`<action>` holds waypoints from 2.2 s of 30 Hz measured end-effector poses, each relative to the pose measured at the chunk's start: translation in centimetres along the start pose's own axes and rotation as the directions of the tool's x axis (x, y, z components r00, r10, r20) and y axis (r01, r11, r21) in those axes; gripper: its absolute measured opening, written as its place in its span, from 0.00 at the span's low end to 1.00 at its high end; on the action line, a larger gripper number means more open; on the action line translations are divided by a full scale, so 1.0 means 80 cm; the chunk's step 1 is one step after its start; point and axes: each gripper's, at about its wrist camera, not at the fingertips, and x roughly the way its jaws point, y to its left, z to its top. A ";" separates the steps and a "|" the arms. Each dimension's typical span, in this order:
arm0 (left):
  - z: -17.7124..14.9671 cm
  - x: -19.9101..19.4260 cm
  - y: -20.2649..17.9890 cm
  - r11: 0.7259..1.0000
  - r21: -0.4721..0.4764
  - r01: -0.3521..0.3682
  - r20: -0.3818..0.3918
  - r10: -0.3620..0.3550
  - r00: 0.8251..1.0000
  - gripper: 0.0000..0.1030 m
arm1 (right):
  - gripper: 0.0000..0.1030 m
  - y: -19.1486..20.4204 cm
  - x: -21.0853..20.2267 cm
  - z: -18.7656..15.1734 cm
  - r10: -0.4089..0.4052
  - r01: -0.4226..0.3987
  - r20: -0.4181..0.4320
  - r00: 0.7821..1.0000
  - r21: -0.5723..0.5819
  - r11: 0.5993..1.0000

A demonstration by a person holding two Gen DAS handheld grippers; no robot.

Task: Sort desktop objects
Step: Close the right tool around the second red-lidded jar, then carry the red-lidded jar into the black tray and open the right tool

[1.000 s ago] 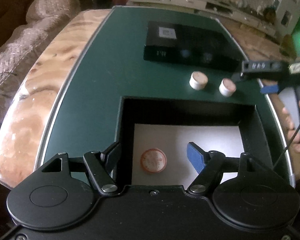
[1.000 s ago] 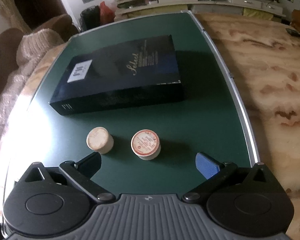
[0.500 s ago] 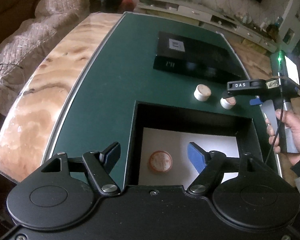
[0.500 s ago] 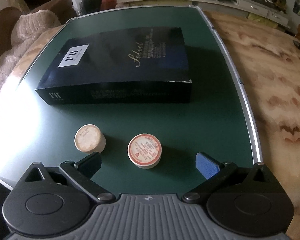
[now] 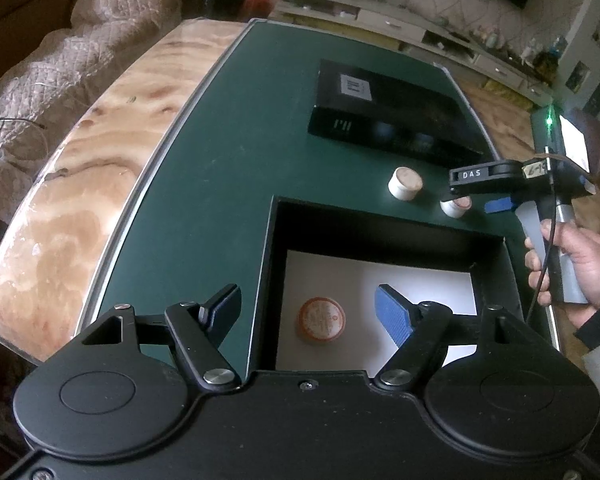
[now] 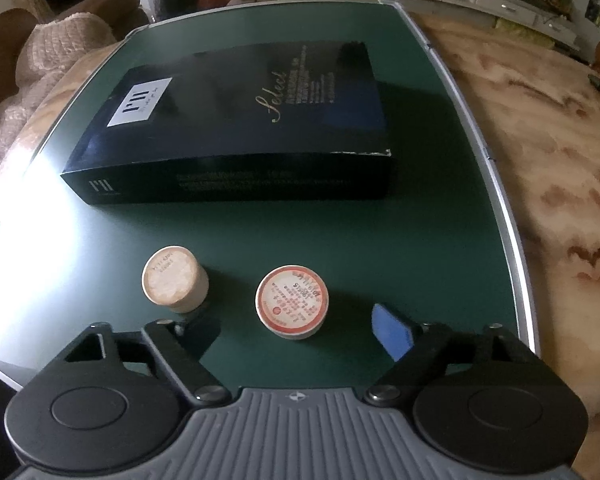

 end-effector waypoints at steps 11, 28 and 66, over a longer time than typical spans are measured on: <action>0.002 -0.001 0.002 1.000 -0.011 0.007 0.002 -0.007 1.000 0.71 | 0.64 0.002 0.012 0.006 -0.003 0.003 -0.007 1.000 -0.002 1.000; 0.003 -0.001 0.007 0.999 -0.027 0.023 -0.004 -0.023 1.000 0.71 | 0.43 0.017 0.014 0.004 -0.049 0.049 -0.004 0.999 -0.054 0.997; -0.001 0.014 -0.001 1.000 0.000 -0.003 -0.012 0.003 1.000 0.71 | 0.43 0.034 -0.155 -0.095 0.090 -0.069 0.160 0.983 -0.131 0.989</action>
